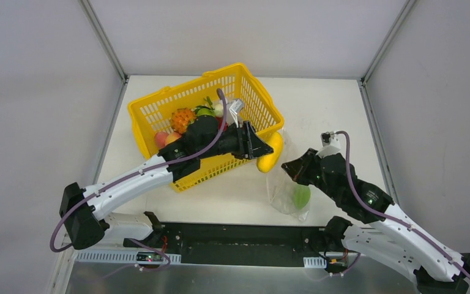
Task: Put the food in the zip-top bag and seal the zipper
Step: Place the fake fruit in the zipper food storage bag.
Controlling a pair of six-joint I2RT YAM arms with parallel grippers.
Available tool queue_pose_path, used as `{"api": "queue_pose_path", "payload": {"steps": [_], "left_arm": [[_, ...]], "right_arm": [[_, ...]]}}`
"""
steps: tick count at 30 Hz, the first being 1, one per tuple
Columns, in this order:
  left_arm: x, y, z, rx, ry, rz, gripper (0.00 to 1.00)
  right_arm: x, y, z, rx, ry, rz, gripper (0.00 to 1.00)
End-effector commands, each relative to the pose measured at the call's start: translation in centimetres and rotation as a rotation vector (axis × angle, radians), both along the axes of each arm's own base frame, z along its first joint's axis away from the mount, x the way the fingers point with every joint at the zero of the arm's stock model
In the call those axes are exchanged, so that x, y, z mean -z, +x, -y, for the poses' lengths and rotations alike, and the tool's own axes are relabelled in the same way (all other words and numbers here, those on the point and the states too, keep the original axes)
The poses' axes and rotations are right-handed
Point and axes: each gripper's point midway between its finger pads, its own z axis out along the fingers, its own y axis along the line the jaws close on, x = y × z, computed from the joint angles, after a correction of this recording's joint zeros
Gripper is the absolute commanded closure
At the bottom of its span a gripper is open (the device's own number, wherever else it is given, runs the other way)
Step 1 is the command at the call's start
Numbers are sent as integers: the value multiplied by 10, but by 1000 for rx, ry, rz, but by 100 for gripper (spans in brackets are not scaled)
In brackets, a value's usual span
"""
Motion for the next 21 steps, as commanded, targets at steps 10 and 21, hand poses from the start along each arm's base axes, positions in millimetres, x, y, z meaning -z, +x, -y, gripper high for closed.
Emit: {"api": "queue_pose_path", "payload": {"steps": [10,21], "left_arm": [[-14,14,26,-46,-166,-25,87],[3,2,38,21,46,28,83]], "right_arm": [[-27,7,11,73,70,73,100],[-40,5,12,75,146,117,100]]}}
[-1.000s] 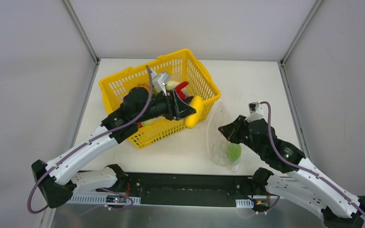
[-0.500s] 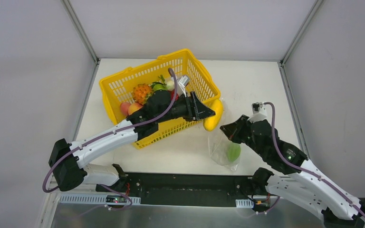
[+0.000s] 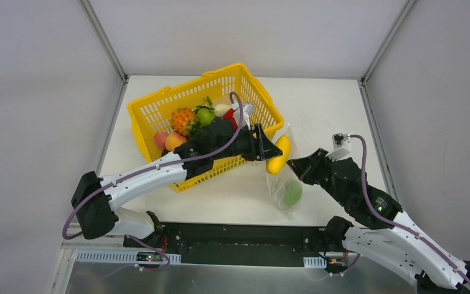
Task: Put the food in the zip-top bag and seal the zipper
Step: Place the fake fruit in the zipper food storage bag.
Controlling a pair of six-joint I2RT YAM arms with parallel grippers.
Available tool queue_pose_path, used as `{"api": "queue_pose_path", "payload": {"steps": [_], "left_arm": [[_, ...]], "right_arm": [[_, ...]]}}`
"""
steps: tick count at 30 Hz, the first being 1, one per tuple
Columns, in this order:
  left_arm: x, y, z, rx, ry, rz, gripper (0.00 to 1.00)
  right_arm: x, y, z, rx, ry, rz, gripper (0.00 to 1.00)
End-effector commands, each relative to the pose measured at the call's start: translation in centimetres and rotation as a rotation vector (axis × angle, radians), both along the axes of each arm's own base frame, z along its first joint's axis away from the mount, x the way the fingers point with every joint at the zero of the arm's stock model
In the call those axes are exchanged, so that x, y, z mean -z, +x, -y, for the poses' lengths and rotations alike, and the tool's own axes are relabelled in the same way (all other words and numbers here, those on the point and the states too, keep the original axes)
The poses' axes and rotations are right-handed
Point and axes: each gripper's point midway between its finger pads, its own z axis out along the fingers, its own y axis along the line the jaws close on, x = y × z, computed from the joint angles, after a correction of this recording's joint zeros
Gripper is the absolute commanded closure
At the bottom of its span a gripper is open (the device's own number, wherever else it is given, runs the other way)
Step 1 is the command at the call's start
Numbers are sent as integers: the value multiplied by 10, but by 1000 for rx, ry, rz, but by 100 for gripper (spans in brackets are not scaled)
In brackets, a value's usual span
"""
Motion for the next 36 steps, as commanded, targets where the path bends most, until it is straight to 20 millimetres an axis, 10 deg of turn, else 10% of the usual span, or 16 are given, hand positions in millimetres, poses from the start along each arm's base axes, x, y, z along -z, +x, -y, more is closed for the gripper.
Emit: {"api": "queue_pose_path", "payload": {"steps": [1,24,36], "left_arm": [[-24,-3,1,42,86,110,83],[7,-1,-5,-14,377,80,64],[1,-11,1,53,366,104,35]], "right_arm": [[-20,3,1,23,76,52,100],[-31,-7,-10,-76,104,96,100],[-28,-3,-2,-27,98,101,100]]}}
